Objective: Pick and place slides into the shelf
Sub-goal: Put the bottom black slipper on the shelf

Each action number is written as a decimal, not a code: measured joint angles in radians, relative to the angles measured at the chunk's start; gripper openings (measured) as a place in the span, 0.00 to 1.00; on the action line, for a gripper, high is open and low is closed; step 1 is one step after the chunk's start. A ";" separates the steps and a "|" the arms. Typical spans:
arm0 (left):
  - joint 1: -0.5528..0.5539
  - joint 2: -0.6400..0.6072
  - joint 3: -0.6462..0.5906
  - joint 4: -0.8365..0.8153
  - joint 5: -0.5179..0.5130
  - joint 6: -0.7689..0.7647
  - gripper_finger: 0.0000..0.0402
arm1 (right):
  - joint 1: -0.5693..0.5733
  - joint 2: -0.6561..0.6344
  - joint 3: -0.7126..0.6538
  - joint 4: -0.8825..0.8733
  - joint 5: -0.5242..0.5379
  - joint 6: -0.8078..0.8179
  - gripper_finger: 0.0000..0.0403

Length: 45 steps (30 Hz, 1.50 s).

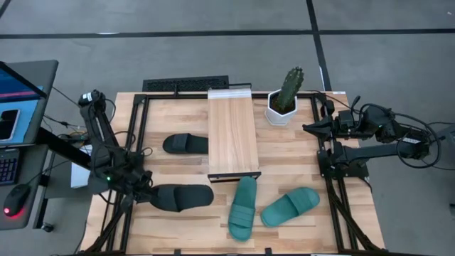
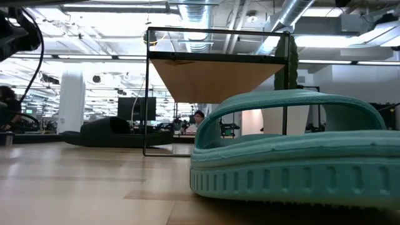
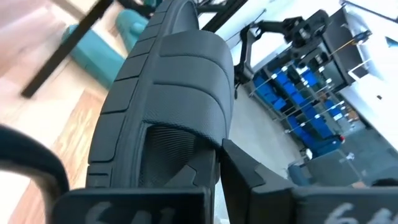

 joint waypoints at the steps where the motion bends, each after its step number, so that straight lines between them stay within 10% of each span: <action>1: 0.009 -0.016 0.000 -0.002 0.002 0.013 0.00 | 0.000 0.000 0.000 0.000 0.000 0.000 0.00; 26: 0.456 -0.272 0.219 -0.414 0.146 0.330 0.00 | 0.000 0.000 0.000 0.000 0.000 0.000 0.00; 45: 1.068 -0.175 0.231 -0.260 0.682 0.393 0.00 | 0.000 0.000 0.000 0.000 0.000 0.000 0.00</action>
